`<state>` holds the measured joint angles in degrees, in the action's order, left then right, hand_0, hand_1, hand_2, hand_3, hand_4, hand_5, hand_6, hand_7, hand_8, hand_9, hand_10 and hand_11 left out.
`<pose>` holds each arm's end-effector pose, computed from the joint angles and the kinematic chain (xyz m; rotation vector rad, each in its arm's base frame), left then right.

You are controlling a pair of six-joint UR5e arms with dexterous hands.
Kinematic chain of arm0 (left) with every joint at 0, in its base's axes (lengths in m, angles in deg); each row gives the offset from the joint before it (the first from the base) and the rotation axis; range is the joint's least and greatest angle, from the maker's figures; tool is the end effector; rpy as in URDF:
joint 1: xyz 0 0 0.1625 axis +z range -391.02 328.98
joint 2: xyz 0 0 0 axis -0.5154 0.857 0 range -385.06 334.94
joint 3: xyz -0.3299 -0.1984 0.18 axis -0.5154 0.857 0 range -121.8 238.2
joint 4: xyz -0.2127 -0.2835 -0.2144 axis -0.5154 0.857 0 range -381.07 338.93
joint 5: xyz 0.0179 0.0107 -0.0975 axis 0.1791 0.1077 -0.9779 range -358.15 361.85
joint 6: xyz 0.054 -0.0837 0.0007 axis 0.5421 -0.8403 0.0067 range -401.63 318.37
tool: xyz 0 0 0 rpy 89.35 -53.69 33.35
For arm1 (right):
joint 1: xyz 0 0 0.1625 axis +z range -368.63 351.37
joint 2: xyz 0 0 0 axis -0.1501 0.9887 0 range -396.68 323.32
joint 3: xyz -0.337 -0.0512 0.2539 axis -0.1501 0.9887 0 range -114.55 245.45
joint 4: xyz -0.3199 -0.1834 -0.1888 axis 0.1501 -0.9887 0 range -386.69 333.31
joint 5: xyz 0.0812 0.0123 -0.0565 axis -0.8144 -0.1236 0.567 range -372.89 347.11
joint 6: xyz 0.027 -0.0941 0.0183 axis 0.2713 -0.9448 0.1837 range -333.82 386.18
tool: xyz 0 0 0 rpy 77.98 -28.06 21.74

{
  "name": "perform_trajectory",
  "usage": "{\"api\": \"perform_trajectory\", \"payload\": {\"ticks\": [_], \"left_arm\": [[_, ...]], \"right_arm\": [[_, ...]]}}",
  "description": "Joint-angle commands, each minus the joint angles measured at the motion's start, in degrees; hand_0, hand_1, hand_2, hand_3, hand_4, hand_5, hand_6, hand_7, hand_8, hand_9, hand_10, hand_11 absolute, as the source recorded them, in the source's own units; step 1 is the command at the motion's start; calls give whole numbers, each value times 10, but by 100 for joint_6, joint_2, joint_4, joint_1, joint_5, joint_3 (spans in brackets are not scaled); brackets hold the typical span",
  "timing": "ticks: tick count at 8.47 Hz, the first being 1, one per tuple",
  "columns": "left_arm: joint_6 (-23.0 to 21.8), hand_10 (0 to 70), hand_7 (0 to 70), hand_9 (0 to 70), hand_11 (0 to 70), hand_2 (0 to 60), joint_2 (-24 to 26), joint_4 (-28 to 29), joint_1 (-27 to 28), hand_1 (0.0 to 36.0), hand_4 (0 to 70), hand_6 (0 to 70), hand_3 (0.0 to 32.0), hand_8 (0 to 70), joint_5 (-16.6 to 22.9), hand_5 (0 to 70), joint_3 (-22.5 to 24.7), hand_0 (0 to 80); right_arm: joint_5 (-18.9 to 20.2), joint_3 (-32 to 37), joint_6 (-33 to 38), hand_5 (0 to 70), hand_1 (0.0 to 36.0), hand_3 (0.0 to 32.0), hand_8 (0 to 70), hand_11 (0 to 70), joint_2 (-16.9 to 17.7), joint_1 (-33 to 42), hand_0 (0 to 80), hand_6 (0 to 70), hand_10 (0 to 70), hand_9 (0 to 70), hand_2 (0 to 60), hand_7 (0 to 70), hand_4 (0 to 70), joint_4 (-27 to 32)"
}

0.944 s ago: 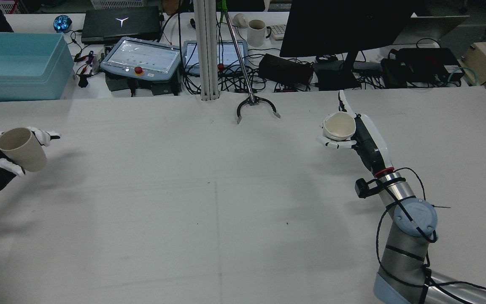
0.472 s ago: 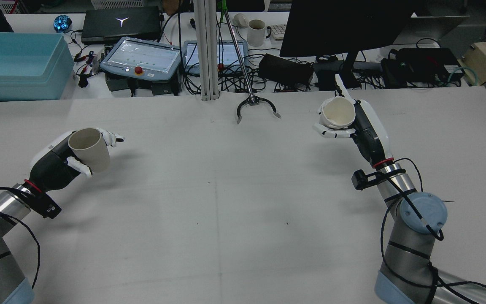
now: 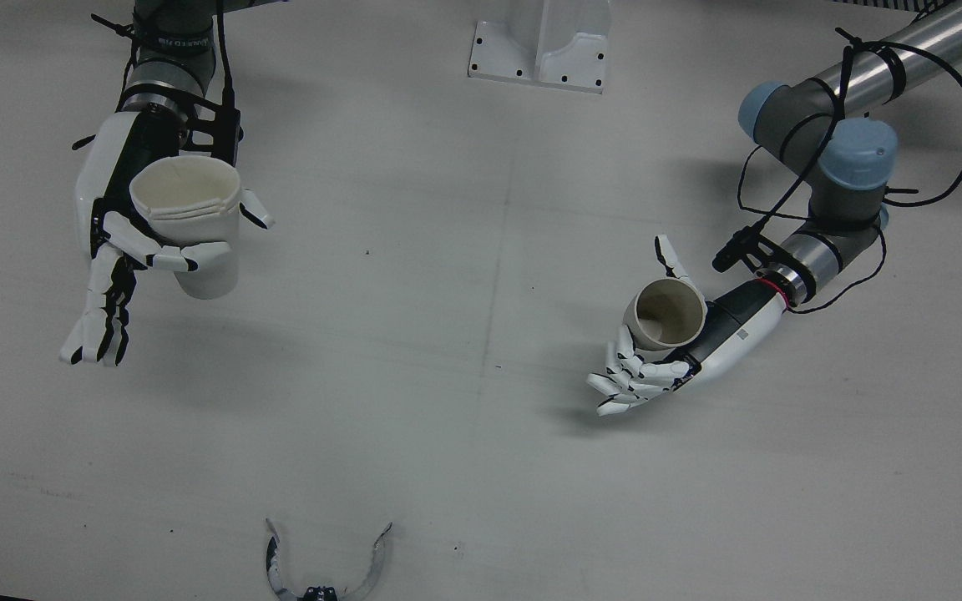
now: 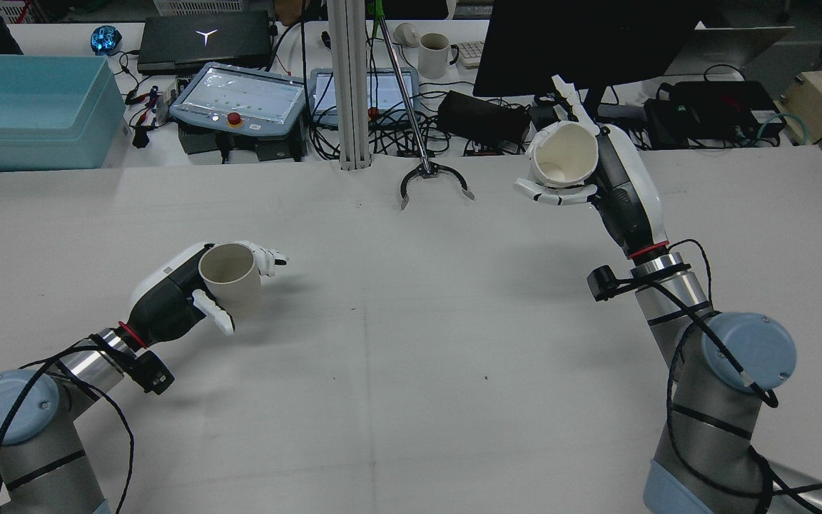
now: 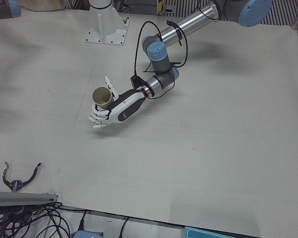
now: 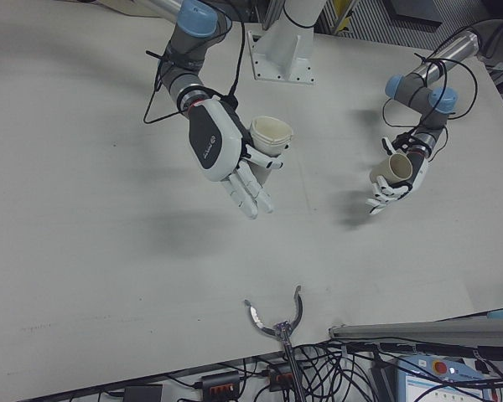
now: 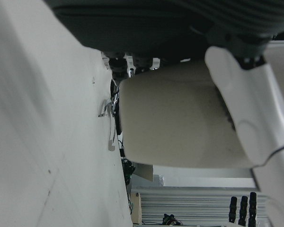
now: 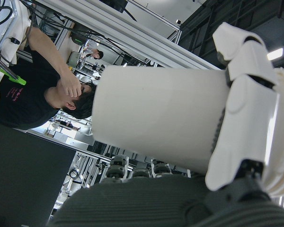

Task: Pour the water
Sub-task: 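Lift both cups and bring them toward each other, then raise the right-held cup above the left-held cup and tilt it to pour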

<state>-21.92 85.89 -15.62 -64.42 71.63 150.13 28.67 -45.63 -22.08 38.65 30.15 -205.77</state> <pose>0.4443 -0.4939 0.4503 -0.5110 2.3297 -1.3743 -0.2895 -0.4993 0.3850 0.4890 -2.4577 1.6323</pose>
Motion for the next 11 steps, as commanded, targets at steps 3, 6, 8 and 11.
{"api": "perform_trajectory", "payload": {"ticks": [3,6,8,11], "left_arm": [[1149,81,495,297,122,0,471,-351,395,40,514,359,0,198,18,700,378,535],[1219,82,491,297,122,0,489,-387,693,50,492,352,0,197,0,700,404,529],[1587,82,496,298,122,0,576,-413,956,49,500,356,0,198,0,700,737,535],[1562,82,500,300,122,0,585,-422,984,55,496,361,0,199,0,700,747,530]], "right_arm": [[80,-633,-718,457,238,0,0,97,-1,15,564,53,57,1,245,78,518,-13],[361,-994,-2585,483,247,0,3,103,-447,-195,575,68,60,6,254,101,525,-13],[519,-1003,-3388,491,251,0,6,112,-615,-292,579,81,66,8,269,114,567,-47],[1423,-1214,-3971,538,266,0,10,126,-774,-363,606,105,75,13,284,138,649,-1230]]}}
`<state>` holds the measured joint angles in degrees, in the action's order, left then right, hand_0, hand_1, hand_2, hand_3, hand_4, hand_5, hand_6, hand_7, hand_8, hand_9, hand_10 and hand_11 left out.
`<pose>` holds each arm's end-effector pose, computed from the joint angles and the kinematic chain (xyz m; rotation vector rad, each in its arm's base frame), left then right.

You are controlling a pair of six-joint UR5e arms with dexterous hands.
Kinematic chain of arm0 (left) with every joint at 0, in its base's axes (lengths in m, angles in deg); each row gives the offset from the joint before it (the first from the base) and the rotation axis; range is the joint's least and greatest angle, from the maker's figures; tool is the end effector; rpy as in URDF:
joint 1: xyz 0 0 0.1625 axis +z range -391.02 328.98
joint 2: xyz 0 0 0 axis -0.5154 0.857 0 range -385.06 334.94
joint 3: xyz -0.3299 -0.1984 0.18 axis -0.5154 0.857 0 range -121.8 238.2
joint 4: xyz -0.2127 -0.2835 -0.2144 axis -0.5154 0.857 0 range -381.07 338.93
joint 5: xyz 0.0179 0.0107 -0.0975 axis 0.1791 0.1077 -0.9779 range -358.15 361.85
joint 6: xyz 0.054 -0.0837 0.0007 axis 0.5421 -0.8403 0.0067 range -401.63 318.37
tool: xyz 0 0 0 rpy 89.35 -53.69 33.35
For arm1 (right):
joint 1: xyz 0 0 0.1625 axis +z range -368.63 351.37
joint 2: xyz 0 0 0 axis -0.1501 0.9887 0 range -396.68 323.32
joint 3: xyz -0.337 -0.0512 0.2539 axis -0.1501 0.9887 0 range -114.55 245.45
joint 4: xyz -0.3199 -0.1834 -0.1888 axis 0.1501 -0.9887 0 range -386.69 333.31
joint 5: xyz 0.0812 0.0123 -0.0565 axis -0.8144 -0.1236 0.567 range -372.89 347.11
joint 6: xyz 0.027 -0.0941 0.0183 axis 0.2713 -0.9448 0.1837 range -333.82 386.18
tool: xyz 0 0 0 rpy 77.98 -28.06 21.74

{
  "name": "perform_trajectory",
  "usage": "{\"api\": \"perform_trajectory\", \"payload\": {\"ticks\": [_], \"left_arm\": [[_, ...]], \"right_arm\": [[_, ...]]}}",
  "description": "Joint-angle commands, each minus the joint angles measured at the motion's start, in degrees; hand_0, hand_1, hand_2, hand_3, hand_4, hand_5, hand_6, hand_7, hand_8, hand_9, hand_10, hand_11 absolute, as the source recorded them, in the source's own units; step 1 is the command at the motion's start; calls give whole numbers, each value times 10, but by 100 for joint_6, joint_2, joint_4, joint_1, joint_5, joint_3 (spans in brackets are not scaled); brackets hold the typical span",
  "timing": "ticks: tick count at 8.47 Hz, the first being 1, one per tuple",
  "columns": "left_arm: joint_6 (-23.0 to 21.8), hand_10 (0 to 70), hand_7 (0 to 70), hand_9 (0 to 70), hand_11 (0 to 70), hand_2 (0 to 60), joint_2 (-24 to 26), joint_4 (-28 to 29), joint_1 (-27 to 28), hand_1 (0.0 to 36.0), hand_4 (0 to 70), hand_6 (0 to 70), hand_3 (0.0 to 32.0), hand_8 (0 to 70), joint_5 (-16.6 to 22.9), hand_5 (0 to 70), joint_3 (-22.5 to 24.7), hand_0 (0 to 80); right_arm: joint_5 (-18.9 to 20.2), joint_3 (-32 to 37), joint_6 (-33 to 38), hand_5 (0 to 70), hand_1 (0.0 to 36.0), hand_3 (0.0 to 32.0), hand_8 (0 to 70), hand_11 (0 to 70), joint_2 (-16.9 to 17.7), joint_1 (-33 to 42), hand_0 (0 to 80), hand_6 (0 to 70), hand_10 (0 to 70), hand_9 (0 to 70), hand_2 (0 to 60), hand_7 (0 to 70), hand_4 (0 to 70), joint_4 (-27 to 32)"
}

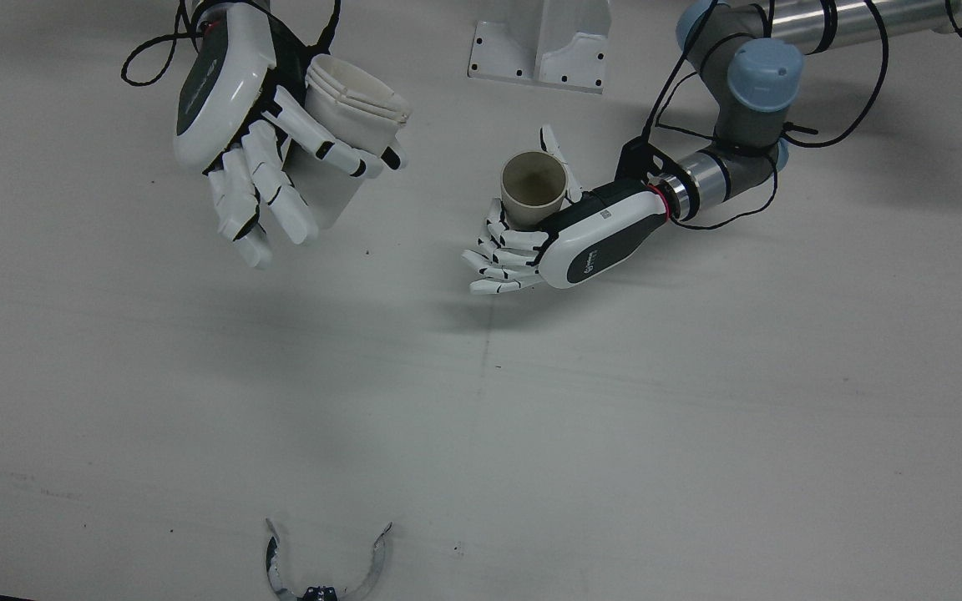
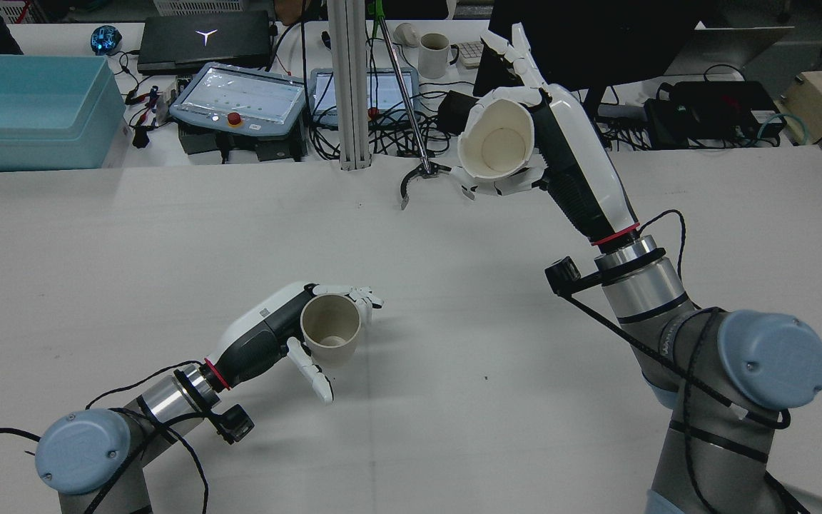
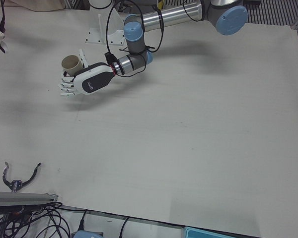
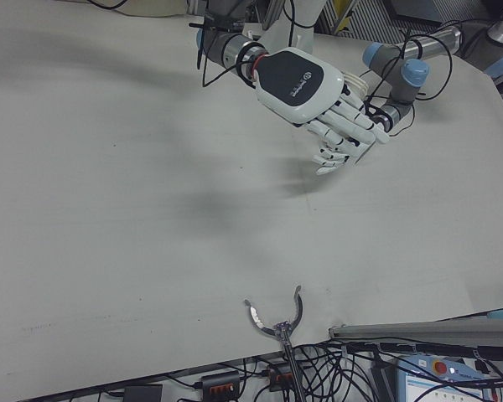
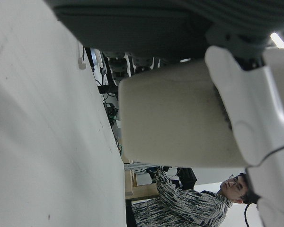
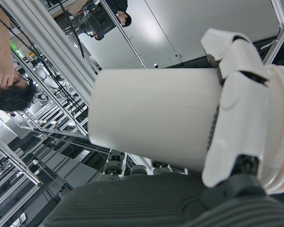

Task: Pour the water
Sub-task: 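Raise the right-held cup above the left-held cup and tilt it to pour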

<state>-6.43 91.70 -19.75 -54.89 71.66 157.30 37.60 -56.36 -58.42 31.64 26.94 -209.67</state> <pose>0.5210 -0.4139 0.3351 -0.4381 2.3838 -1.0922 -0.3054 -0.4603 0.2463 0.9597 -2.3245 1.1524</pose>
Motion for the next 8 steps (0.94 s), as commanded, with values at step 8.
{"api": "perform_trajectory", "payload": {"ticks": [8], "left_arm": [[22,83,494,302,124,0,14,0,40,61,488,360,0,202,-3,700,13,524]], "right_arm": [[1350,-643,-944,445,267,0,10,110,-64,-42,616,103,64,8,266,111,659,-1882]]}}
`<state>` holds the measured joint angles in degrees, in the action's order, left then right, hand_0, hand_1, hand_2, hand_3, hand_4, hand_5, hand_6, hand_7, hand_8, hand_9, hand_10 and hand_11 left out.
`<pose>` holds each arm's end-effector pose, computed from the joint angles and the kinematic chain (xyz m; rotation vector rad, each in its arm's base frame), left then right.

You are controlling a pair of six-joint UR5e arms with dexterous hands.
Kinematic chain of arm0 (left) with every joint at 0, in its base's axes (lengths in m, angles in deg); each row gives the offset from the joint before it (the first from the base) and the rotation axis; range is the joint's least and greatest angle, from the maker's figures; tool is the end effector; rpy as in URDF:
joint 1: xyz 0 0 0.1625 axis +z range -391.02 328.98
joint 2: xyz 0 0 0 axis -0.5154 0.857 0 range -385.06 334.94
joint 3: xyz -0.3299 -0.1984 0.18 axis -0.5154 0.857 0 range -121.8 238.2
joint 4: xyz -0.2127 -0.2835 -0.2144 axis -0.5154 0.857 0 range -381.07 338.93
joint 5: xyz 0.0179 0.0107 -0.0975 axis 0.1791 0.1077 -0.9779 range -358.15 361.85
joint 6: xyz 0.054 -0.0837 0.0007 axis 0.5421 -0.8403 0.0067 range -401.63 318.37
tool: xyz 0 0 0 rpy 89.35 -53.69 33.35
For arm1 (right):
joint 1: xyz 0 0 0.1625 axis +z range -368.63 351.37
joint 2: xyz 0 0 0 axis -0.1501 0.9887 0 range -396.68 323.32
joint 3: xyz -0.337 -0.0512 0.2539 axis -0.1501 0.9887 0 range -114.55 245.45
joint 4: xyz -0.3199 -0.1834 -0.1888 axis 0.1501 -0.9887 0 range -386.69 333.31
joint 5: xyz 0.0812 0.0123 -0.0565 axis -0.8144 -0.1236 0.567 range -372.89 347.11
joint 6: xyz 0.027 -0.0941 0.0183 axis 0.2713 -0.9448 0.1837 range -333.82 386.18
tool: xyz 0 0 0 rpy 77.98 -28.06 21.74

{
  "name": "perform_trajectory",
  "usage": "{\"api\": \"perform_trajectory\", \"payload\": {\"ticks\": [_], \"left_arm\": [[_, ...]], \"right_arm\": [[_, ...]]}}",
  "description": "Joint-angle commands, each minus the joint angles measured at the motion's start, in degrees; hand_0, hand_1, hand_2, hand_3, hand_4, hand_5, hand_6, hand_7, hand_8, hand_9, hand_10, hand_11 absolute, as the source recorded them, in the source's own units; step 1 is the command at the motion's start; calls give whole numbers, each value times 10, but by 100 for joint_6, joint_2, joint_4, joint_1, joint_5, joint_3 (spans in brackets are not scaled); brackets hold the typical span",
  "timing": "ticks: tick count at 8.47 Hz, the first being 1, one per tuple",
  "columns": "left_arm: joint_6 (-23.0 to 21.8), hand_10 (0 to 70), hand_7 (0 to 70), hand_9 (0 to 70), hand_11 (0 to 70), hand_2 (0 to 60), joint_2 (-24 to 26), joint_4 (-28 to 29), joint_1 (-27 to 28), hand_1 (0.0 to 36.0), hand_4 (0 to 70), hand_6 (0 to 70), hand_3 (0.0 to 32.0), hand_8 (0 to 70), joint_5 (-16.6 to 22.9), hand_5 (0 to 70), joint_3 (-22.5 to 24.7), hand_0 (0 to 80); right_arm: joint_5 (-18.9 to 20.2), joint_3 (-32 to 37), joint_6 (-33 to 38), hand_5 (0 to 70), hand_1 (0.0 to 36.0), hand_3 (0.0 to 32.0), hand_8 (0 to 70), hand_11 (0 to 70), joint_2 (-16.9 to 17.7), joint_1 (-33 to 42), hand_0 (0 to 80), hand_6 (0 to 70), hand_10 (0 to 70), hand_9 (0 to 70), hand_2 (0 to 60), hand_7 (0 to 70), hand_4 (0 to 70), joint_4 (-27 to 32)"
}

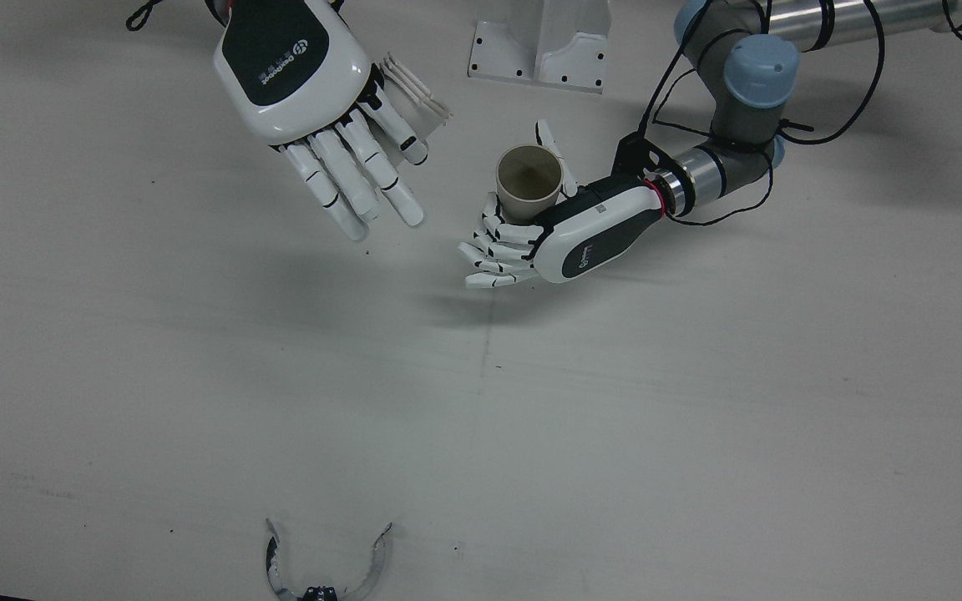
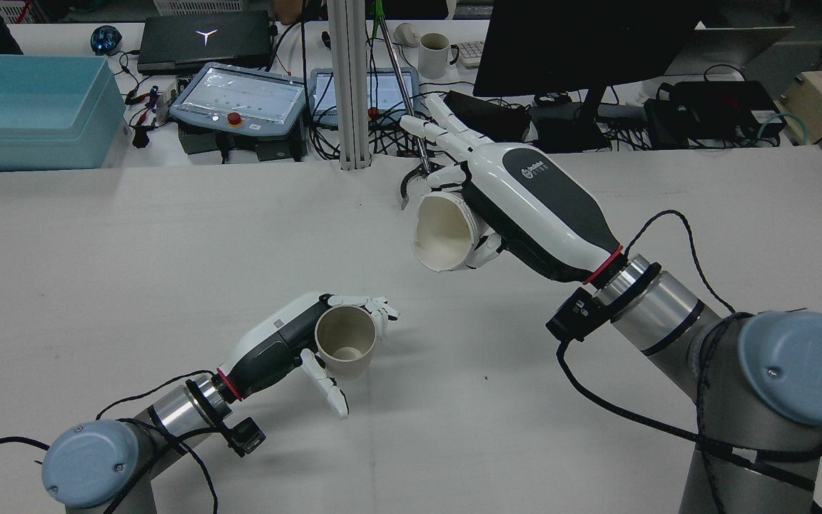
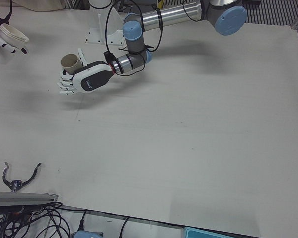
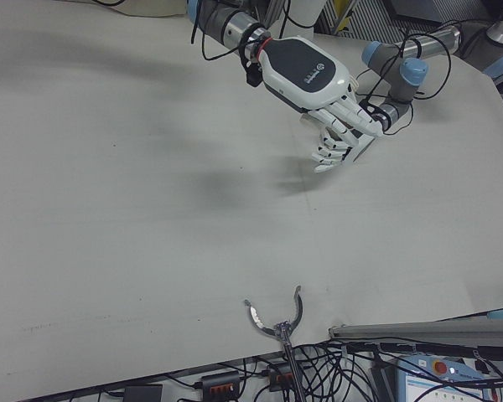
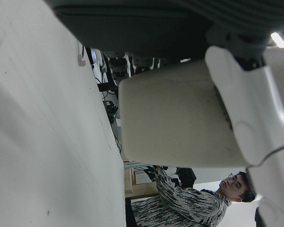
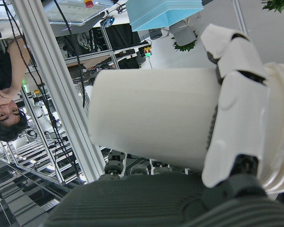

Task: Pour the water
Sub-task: 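Raise the right-held cup above the left-held cup and tilt it to pour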

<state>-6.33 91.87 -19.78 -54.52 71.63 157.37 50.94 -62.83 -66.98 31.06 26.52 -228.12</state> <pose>0.5238 -0.4107 0.3327 -0.4447 2.3845 -1.0874 -0.2954 -0.4249 0.2353 0.9876 -2.0734 0.8093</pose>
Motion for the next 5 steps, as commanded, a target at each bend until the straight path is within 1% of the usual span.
{"api": "perform_trajectory", "payload": {"ticks": [1,2,3,4,5], "left_arm": [[12,84,495,303,125,0,-4,-6,-6,61,489,360,0,202,0,700,-3,525],[-57,84,496,303,125,0,-21,-32,-6,62,490,361,0,202,17,700,-47,525],[-215,84,494,303,125,0,-74,-102,-75,62,489,360,0,203,17,700,-30,524],[-486,87,494,306,128,0,-118,-189,-215,64,484,364,0,205,9,700,-38,517],[-689,87,488,304,129,0,-440,-199,-478,64,478,359,0,204,0,700,-12,514]], "right_arm": [[-36,4,-79,446,272,0,10,94,20,26,624,104,53,9,272,115,696,-19],[-237,57,-10,443,269,0,11,87,81,140,621,105,49,9,274,116,700,42],[-761,57,478,374,230,0,9,78,178,150,565,95,44,7,241,107,601,104],[-1123,118,1440,302,197,0,6,77,466,158,531,81,45,2,209,84,529,296],[-1414,214,2172,245,181,0,2,70,721,315,511,62,41,0,198,58,470,524]]}}
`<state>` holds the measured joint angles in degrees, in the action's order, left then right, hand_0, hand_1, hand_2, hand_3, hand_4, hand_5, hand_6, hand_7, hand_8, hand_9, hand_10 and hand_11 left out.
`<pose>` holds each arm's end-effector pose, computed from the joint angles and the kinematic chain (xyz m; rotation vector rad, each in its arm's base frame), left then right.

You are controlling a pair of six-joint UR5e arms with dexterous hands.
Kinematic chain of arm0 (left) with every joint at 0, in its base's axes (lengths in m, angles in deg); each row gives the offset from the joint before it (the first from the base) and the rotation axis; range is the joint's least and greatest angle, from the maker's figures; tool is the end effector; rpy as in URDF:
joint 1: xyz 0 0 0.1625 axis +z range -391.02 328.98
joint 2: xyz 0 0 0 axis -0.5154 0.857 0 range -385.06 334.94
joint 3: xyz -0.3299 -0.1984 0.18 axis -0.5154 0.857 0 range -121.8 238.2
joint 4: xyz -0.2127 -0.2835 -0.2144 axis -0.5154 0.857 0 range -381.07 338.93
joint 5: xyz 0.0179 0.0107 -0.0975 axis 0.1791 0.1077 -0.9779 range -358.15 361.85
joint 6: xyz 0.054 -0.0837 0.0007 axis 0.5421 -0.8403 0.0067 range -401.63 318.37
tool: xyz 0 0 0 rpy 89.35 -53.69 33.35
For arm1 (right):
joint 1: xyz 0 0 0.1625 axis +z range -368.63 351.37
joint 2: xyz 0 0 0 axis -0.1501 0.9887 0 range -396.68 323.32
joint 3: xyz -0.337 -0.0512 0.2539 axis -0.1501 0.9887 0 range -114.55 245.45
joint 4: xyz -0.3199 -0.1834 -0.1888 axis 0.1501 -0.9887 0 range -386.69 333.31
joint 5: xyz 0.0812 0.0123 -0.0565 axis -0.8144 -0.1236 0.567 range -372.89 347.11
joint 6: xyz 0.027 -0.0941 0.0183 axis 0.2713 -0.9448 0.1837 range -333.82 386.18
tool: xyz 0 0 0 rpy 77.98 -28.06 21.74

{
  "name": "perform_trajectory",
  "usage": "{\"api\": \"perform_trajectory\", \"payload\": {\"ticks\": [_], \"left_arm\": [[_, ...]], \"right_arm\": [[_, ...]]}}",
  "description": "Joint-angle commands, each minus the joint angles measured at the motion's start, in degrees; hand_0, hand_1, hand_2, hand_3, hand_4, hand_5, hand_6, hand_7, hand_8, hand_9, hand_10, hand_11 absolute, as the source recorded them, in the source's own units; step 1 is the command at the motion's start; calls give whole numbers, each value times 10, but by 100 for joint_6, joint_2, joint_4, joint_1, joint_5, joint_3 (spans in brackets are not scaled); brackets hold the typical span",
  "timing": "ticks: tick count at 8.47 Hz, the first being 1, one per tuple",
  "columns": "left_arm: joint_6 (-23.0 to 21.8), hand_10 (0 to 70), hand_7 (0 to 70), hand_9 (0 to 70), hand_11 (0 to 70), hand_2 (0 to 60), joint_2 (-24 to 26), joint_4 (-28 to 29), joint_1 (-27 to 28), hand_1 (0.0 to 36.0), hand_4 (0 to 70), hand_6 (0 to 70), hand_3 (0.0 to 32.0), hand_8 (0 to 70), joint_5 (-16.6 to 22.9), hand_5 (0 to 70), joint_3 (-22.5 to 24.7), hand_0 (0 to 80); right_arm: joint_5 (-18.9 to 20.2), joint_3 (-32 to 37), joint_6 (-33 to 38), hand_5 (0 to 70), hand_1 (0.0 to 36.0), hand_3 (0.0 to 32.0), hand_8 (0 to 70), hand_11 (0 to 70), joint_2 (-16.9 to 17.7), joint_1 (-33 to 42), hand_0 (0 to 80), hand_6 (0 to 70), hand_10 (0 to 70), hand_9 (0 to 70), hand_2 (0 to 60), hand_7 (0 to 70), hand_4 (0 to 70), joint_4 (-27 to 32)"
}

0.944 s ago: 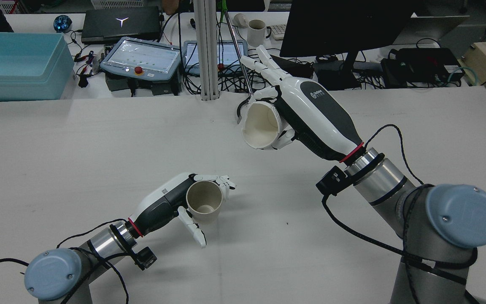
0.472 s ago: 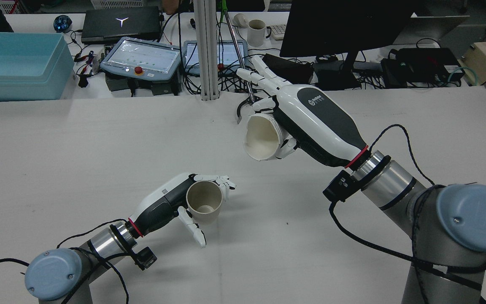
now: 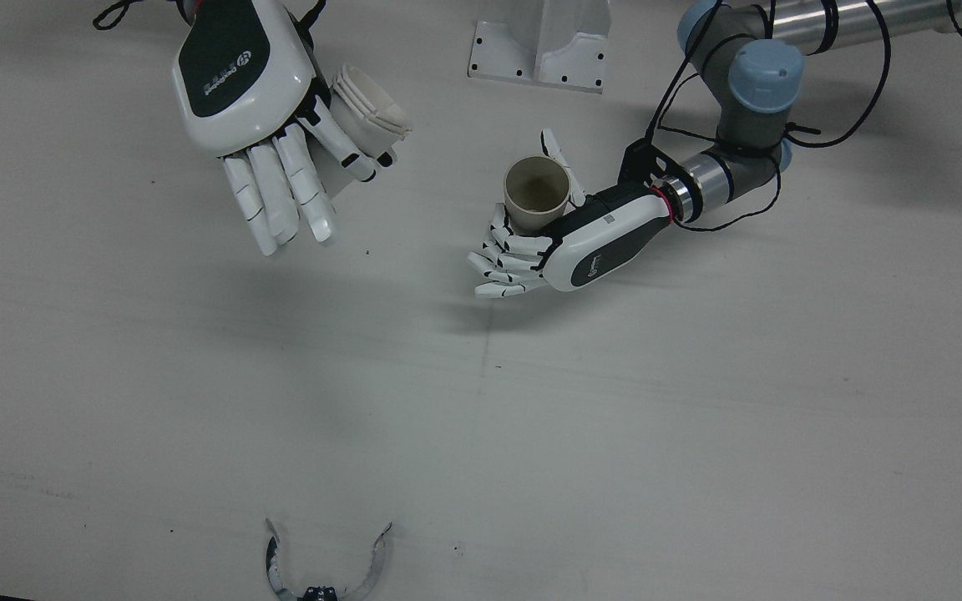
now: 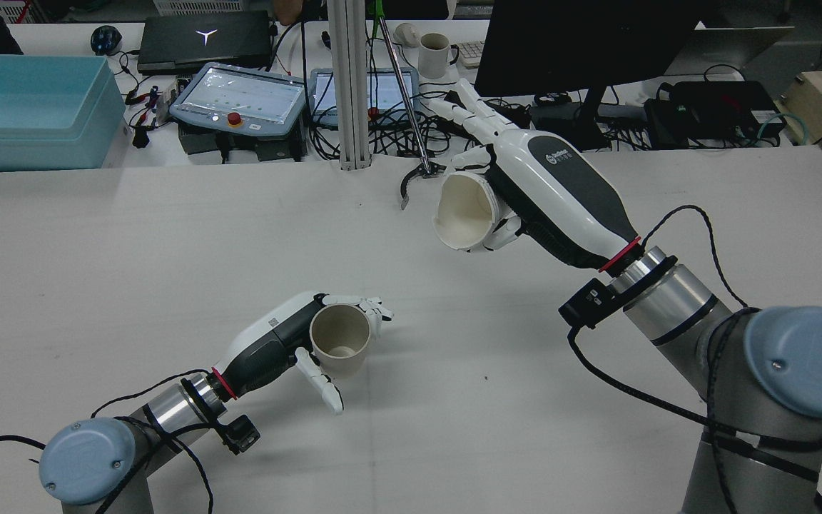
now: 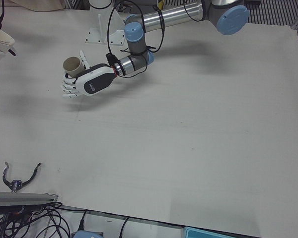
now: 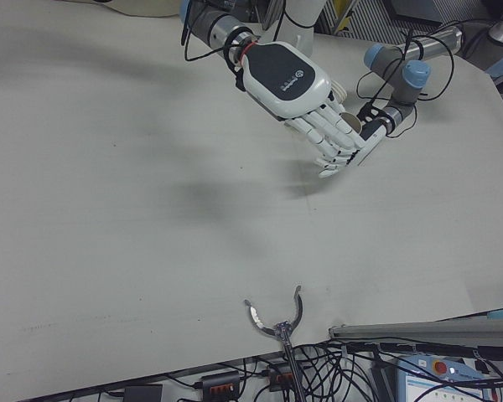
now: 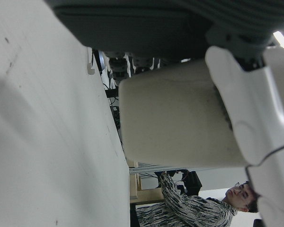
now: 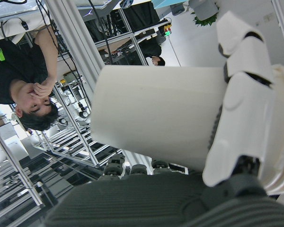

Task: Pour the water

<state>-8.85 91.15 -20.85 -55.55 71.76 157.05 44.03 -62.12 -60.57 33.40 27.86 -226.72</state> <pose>0.5151 -0.4193 0.3458 -0.4629 2.3575 -1.1304 -0.2762 -0.4379 0.2597 0.9674 -2.0781 1.0139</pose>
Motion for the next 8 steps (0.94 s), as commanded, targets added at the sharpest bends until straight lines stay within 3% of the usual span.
{"api": "perform_trajectory", "payload": {"ticks": [1,3,5,7,8], "left_arm": [[-657,86,481,303,128,0,-649,-93,-682,62,477,355,0,203,-21,700,37,512],[-1149,85,474,302,126,0,-1465,160,-1367,61,466,351,0,203,-30,700,28,512],[-1387,87,468,304,128,0,-2240,513,-2017,63,451,348,0,204,-21,700,-68,507],[-1634,90,466,309,132,0,-2706,1064,-2704,64,448,348,0,208,-3,700,-663,504],[-1634,89,461,306,131,0,-2900,1485,-2837,64,439,342,0,205,-3,700,-1110,498]], "right_arm": [[-865,154,1913,233,166,0,1,62,585,279,496,55,37,0,200,58,472,438],[-1207,241,2693,217,158,0,0,39,708,525,488,39,22,0,191,40,441,483],[-1857,757,4378,171,155,0,0,32,831,500,488,26,16,0,168,31,392,448],[-1895,778,4658,157,155,0,0,18,962,587,484,0,6,0,146,0,321,474],[-1895,839,4990,167,163,0,0,24,1242,492,487,0,10,0,167,0,339,483]]}}
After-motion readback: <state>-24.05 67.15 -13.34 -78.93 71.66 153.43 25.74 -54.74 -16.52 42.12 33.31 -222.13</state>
